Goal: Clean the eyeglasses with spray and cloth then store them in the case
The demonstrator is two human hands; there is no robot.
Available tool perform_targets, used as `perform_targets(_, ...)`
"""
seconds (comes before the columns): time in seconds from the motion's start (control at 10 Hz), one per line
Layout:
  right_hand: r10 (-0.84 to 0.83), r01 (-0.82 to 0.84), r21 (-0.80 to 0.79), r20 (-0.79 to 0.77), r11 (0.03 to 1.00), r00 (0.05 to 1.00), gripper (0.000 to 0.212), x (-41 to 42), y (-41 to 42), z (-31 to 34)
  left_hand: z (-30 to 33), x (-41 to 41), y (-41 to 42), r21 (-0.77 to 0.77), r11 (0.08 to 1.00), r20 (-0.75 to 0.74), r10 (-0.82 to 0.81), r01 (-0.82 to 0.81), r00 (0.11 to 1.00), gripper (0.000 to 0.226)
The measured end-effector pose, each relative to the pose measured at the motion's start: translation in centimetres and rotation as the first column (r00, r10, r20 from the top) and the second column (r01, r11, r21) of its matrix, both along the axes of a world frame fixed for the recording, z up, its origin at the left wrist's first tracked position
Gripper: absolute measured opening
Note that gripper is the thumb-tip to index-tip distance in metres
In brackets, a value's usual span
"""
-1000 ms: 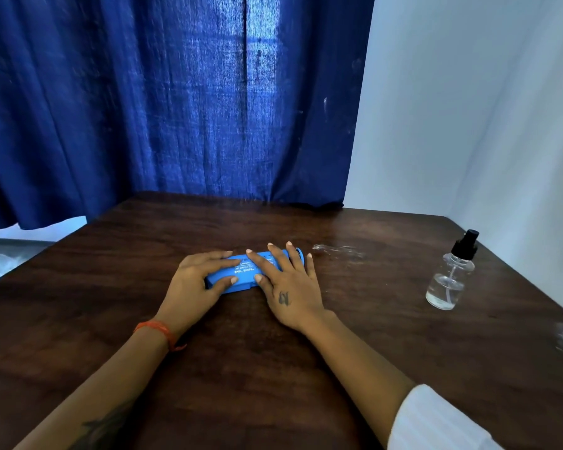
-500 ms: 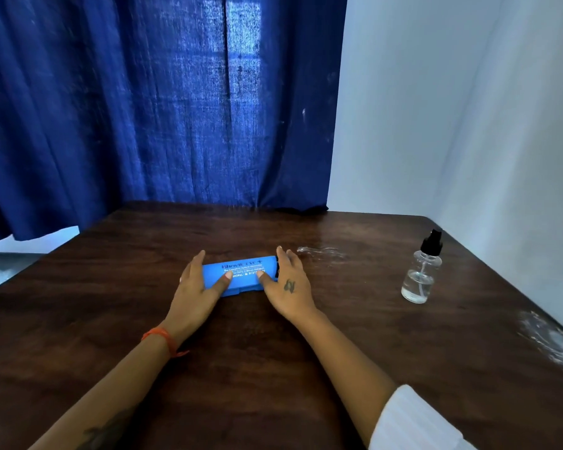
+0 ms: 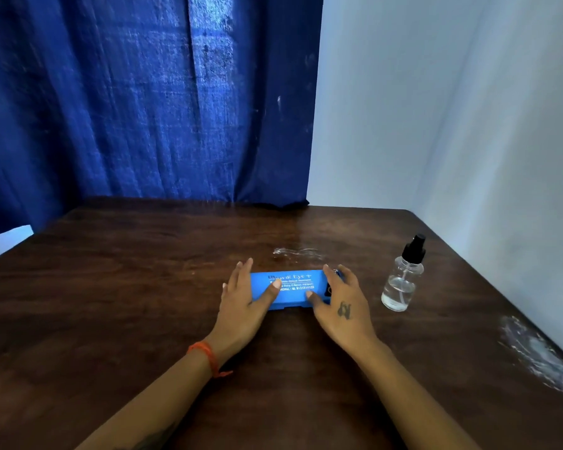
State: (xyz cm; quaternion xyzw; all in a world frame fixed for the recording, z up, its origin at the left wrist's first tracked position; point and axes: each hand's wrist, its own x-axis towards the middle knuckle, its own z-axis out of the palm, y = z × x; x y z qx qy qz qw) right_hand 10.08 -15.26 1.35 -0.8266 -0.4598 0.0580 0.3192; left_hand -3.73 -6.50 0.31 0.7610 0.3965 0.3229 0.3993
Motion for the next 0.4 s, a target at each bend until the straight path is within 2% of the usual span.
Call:
perform_targets(0.2,-0.096,0.094,0.057,0.017,0.994,0.995,0.06,1.4,-1.4,-0.2,-0.1,2.7,-1.8,0.043,0.999,-0.065,0.001,0.002,0.998,0.071)
perform_targets(0.3,-0.121,0.119,0.033,0.037,0.992,0.992,0.058,1.0,-1.5,0.6,0.6,3.3,-2.1,0.049,0.999,-0.077,0.028,-0.024,0.997,0.072)
perform_targets(0.4,-0.115,0.114,0.015,0.078,0.993,0.99,0.058,0.5,-1.2,1.8,1.4,3.1,-2.0,0.107,0.992,-0.157,0.076,-0.059,0.985,0.079)
